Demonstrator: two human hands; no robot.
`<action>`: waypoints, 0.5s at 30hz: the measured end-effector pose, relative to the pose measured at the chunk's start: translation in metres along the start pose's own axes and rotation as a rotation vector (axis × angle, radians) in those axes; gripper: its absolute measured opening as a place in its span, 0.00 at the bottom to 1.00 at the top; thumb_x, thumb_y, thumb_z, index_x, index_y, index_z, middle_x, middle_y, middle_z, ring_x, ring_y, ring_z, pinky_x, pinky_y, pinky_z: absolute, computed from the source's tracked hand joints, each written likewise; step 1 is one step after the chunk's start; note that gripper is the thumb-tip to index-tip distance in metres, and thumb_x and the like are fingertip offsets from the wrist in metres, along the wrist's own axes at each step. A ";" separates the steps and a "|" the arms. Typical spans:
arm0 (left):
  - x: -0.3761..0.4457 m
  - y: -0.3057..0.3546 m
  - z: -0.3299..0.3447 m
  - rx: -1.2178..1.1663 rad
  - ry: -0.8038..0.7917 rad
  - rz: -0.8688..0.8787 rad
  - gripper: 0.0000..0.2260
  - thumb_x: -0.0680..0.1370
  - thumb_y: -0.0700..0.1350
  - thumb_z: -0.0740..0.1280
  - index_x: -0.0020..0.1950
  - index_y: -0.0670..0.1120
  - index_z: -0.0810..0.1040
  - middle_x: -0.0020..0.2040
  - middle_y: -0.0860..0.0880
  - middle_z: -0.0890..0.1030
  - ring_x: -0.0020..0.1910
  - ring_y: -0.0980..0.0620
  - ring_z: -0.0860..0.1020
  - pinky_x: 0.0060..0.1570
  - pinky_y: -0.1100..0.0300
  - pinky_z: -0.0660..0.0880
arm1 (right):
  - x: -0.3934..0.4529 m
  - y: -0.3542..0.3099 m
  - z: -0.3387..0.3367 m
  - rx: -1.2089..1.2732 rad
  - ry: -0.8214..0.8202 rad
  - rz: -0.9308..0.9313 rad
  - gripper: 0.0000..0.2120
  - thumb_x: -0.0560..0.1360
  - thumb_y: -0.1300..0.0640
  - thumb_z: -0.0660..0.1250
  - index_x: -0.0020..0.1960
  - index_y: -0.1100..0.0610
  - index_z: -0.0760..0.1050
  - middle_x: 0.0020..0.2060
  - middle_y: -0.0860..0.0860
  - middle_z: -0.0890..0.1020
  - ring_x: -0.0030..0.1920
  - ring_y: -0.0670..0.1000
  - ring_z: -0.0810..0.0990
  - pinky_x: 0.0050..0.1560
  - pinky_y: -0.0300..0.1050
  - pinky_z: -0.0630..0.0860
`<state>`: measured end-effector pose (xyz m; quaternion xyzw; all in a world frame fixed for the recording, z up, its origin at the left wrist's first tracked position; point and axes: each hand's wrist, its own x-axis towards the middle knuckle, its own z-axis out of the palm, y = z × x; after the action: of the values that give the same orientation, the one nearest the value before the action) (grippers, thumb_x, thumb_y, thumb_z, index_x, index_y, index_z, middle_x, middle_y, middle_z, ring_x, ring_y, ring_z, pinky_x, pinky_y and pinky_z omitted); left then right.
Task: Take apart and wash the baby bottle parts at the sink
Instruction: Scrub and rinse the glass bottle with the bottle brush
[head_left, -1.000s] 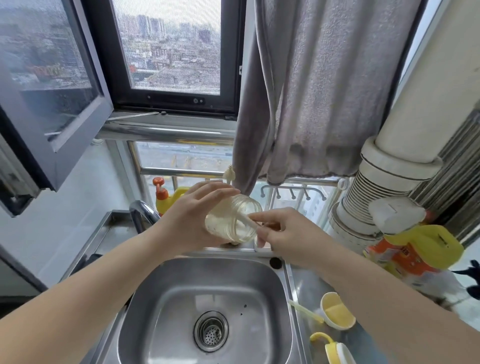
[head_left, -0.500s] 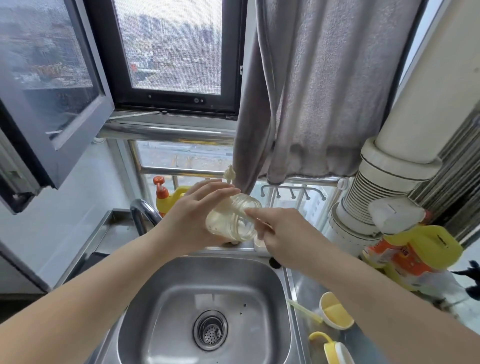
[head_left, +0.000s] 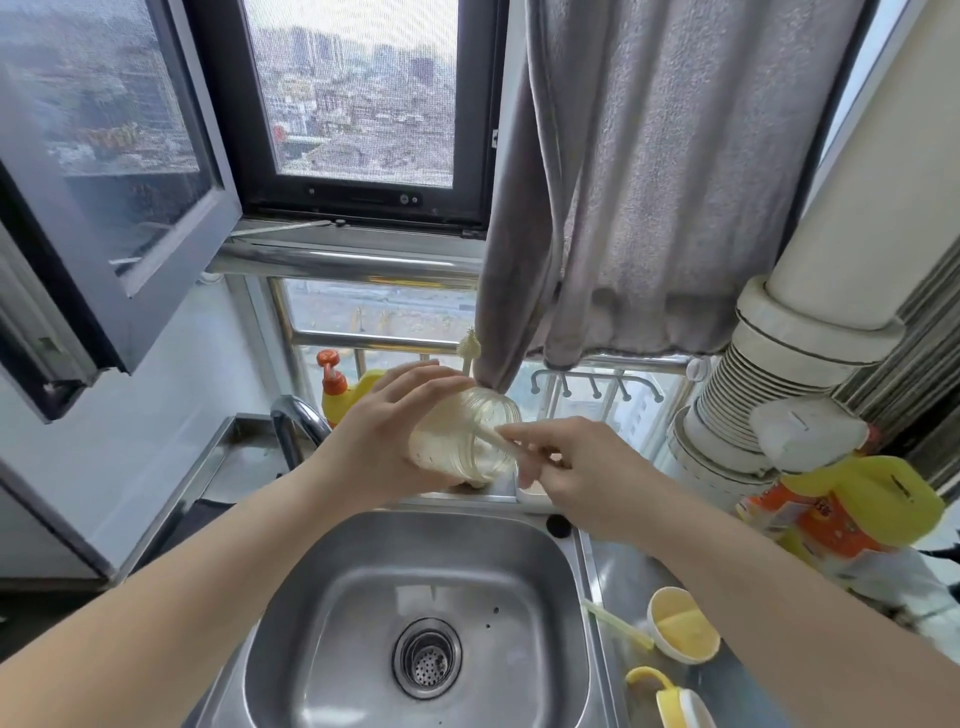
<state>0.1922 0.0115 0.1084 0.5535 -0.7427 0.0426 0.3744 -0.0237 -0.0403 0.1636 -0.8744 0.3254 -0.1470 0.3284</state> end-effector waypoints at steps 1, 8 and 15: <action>0.000 -0.001 0.000 0.005 0.004 0.000 0.34 0.63 0.61 0.70 0.67 0.55 0.67 0.64 0.53 0.73 0.66 0.49 0.70 0.64 0.53 0.65 | -0.001 -0.002 0.003 0.050 -0.015 -0.009 0.17 0.78 0.63 0.60 0.61 0.48 0.78 0.37 0.48 0.80 0.27 0.40 0.71 0.29 0.31 0.66; -0.004 -0.011 -0.006 0.034 -0.071 0.011 0.33 0.63 0.61 0.69 0.67 0.55 0.69 0.64 0.56 0.72 0.66 0.50 0.68 0.65 0.52 0.64 | -0.005 0.004 -0.004 -0.354 -0.164 -0.144 0.22 0.79 0.62 0.61 0.67 0.41 0.71 0.44 0.44 0.80 0.42 0.39 0.78 0.45 0.35 0.74; -0.002 -0.005 -0.009 -0.013 -0.020 -0.036 0.34 0.63 0.61 0.69 0.67 0.56 0.66 0.64 0.56 0.70 0.65 0.61 0.62 0.63 0.61 0.60 | -0.002 0.005 -0.005 0.004 -0.028 0.015 0.20 0.78 0.64 0.60 0.60 0.42 0.77 0.34 0.40 0.78 0.27 0.41 0.70 0.33 0.39 0.71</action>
<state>0.2012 0.0155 0.1119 0.5648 -0.7365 0.0256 0.3713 -0.0301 -0.0442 0.1637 -0.8731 0.3273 -0.1329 0.3359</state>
